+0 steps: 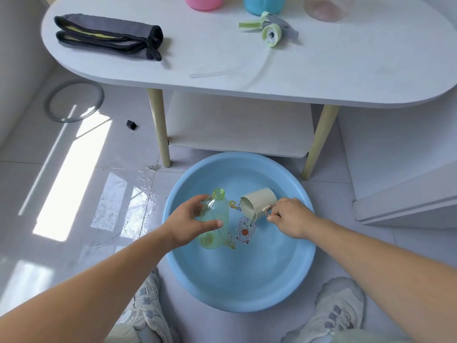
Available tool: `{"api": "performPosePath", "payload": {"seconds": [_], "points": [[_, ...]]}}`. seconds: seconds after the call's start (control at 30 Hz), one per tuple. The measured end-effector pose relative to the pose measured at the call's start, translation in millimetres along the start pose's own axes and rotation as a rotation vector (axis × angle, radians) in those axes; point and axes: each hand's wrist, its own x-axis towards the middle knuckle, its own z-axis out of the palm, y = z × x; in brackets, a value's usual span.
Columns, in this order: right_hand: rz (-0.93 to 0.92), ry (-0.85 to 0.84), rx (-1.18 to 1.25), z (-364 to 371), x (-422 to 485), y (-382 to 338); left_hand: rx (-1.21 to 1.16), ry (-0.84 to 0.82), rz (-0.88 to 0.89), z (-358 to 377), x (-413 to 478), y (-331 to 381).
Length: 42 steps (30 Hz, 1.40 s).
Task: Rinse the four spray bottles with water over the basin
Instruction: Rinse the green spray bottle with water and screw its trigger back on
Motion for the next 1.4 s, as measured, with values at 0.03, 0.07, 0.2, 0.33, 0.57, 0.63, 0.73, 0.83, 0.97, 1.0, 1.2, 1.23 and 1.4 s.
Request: {"api": "performPosePath", "payload": {"seconds": [0.03, 0.07, 0.2, 0.33, 0.57, 0.63, 0.73, 0.83, 0.97, 1.0, 1.2, 1.23, 1.4], "points": [[0.009, 0.001, 0.018, 0, -1, -1, 0.002, -0.002, -0.001, 0, 1, -1], [0.014, 0.008, 0.03, -1, -2, -3, 0.006, -0.005, -0.001, 0, 1, -1], [0.037, 0.029, 0.103, 0, -2, -4, 0.014, -0.008, 0.011, 1, 2, 0], [0.117, 0.043, 0.369, 0, -3, 1, 0.02, 0.005, 0.009, -2, 1, -2], [0.129, 0.104, 0.646, -14, -8, 4, 0.03, 0.036, 0.049, -7, -6, 4], [0.117, 0.125, 0.768, -20, -14, 3, 0.032, 0.043, 0.057, -8, -9, 7], [0.093, 0.153, 0.937, -35, -29, -4, 0.024, 0.058, 0.063, -9, -15, 16], [0.04, 0.183, 1.042, -53, -47, -12, 0.031, 0.063, 0.088, -9, -18, 22], [-0.026, 0.231, 1.094, -76, -73, -20, 0.035, 0.063, 0.11, -7, -22, 32], [-0.04, 0.238, 1.099, -82, -81, -21, 0.033, 0.057, 0.117, -7, -23, 34], [-0.122, 0.265, 1.069, -109, -115, -30, 0.051, 0.016, 0.181, -5, -28, 50], [-0.142, 0.263, 1.064, -113, -119, -33, 0.051, 0.009, 0.196, -3, -29, 53], [-0.2, 0.296, 1.033, -122, -129, -39, 0.04, -0.003, 0.236, 1, -33, 62]]}}
